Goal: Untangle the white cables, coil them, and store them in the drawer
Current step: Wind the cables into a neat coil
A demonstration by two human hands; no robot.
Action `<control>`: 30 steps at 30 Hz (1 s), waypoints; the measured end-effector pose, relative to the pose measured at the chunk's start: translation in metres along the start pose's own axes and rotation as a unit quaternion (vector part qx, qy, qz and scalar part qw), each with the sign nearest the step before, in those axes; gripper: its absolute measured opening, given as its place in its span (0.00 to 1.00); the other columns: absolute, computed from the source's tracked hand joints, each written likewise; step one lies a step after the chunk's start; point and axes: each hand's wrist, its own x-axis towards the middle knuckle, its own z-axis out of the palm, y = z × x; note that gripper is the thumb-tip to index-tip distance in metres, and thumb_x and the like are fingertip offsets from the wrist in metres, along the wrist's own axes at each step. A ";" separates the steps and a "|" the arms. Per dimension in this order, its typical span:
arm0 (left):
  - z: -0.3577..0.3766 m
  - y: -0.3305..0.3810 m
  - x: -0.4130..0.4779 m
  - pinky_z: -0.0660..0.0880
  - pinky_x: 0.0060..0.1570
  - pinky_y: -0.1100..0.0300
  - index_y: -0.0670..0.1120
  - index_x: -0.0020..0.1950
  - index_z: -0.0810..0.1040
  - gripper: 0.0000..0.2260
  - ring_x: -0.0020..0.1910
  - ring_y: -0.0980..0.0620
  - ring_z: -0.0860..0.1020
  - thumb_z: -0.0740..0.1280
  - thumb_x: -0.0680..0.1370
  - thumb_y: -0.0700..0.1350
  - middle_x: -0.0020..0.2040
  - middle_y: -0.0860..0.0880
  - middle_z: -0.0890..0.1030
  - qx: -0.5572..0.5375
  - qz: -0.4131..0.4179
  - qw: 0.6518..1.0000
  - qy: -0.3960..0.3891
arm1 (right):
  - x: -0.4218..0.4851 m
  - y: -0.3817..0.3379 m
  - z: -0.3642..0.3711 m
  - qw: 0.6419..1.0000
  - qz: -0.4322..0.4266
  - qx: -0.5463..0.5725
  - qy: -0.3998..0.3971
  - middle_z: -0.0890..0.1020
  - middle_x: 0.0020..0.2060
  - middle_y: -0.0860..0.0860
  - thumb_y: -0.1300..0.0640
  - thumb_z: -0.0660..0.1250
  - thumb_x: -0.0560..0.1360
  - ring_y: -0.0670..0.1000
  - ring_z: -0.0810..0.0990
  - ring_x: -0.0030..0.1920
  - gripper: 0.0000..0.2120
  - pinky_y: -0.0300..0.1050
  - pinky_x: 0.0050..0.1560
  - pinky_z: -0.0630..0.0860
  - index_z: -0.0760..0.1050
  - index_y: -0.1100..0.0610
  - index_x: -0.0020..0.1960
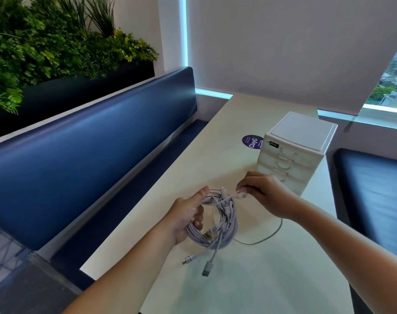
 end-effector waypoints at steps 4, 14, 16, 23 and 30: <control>0.001 0.000 -0.005 0.58 0.21 0.67 0.39 0.54 0.77 0.16 0.21 0.57 0.57 0.67 0.78 0.53 0.27 0.52 0.59 -0.011 -0.005 1.000 -0.016 | -0.009 0.005 0.008 0.996 0.051 0.061 0.036 0.78 0.39 0.40 0.70 0.63 0.74 0.41 0.78 0.38 0.13 0.32 0.40 0.72 0.79 0.54 0.47; 0.009 0.008 -0.011 0.57 0.19 0.69 0.46 0.41 0.78 0.14 0.20 0.58 0.58 0.69 0.75 0.57 0.25 0.53 0.60 -0.092 -0.019 0.995 -0.041 | -0.016 -0.013 0.034 0.954 0.123 0.183 0.204 0.80 0.33 0.40 0.70 0.68 0.72 0.43 0.76 0.31 0.10 0.35 0.34 0.73 0.73 0.56 0.41; 0.013 0.009 -0.011 0.57 0.20 0.69 0.48 0.33 0.81 0.17 0.20 0.58 0.58 0.68 0.75 0.57 0.25 0.54 0.60 -0.103 -0.009 0.994 -0.040 | -0.018 -0.022 0.044 0.915 0.173 0.288 0.222 0.80 0.30 0.44 0.73 0.65 0.73 0.44 0.74 0.27 0.09 0.37 0.31 0.72 0.73 0.61 0.41; 0.019 0.006 -0.006 0.59 0.20 0.67 0.47 0.28 0.80 0.20 0.21 0.57 0.59 0.69 0.77 0.57 0.25 0.52 0.60 -0.148 0.017 0.987 0.055 | -0.029 -0.061 0.066 0.769 0.270 0.552 0.178 0.80 0.35 0.52 0.56 0.56 0.82 0.48 0.77 0.37 0.14 0.42 0.40 0.74 0.78 0.59 0.46; 0.022 -0.005 -0.005 0.60 0.23 0.63 0.44 0.41 0.79 0.17 0.23 0.55 0.60 0.66 0.78 0.57 0.25 0.51 0.60 -0.102 0.053 0.986 0.121 | -0.027 -0.067 0.063 0.737 0.293 0.605 0.077 0.79 0.55 0.66 0.46 0.70 0.72 0.65 0.78 0.57 0.24 0.64 0.61 0.73 0.75 0.61 0.61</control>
